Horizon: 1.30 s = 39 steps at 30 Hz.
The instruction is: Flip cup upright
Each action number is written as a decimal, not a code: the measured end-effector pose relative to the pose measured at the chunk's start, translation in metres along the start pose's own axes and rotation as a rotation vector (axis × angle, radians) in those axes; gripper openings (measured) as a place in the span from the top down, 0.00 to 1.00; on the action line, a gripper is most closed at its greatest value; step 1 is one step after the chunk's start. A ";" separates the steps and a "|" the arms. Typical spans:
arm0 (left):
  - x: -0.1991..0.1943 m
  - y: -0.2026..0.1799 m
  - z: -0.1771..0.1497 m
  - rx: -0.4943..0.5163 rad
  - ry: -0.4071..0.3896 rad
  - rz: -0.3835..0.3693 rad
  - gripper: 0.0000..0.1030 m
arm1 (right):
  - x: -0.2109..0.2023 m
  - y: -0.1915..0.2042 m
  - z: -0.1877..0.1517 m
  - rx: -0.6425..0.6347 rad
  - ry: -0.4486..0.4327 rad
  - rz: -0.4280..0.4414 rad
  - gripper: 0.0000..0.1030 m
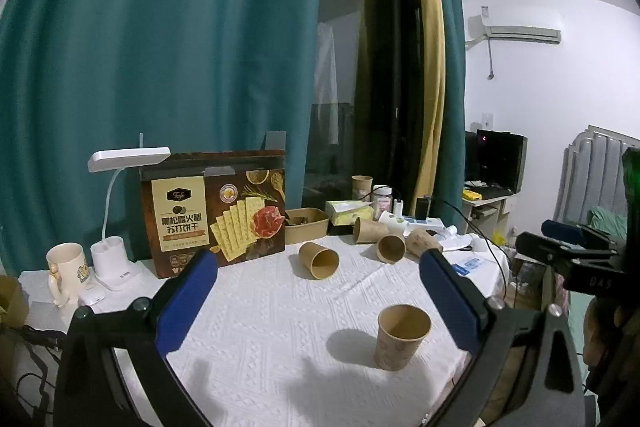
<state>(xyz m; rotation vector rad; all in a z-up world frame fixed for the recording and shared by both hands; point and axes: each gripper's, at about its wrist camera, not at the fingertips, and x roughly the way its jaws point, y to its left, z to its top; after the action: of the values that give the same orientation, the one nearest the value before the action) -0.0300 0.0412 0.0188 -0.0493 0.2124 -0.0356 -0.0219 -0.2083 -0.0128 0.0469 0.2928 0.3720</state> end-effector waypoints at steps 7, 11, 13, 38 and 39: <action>0.000 -0.002 -0.001 0.002 -0.005 0.004 0.02 | 0.001 0.000 -0.001 0.002 0.000 0.001 0.17; -0.001 -0.002 -0.001 0.001 -0.005 0.004 0.02 | 0.000 0.000 0.000 0.001 0.000 0.001 0.17; -0.001 -0.002 -0.001 0.002 -0.005 0.005 0.02 | 0.000 0.000 0.000 0.001 0.000 0.000 0.17; -0.002 -0.002 0.001 0.004 -0.009 0.005 0.02 | -0.001 0.000 -0.003 0.009 0.005 0.006 0.17; -0.003 -0.002 0.001 0.005 -0.010 0.006 0.02 | -0.001 0.000 -0.004 0.012 0.005 0.006 0.17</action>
<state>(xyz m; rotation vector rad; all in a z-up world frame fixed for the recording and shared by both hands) -0.0324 0.0394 0.0200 -0.0435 0.2028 -0.0296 -0.0243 -0.2092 -0.0165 0.0582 0.2995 0.3762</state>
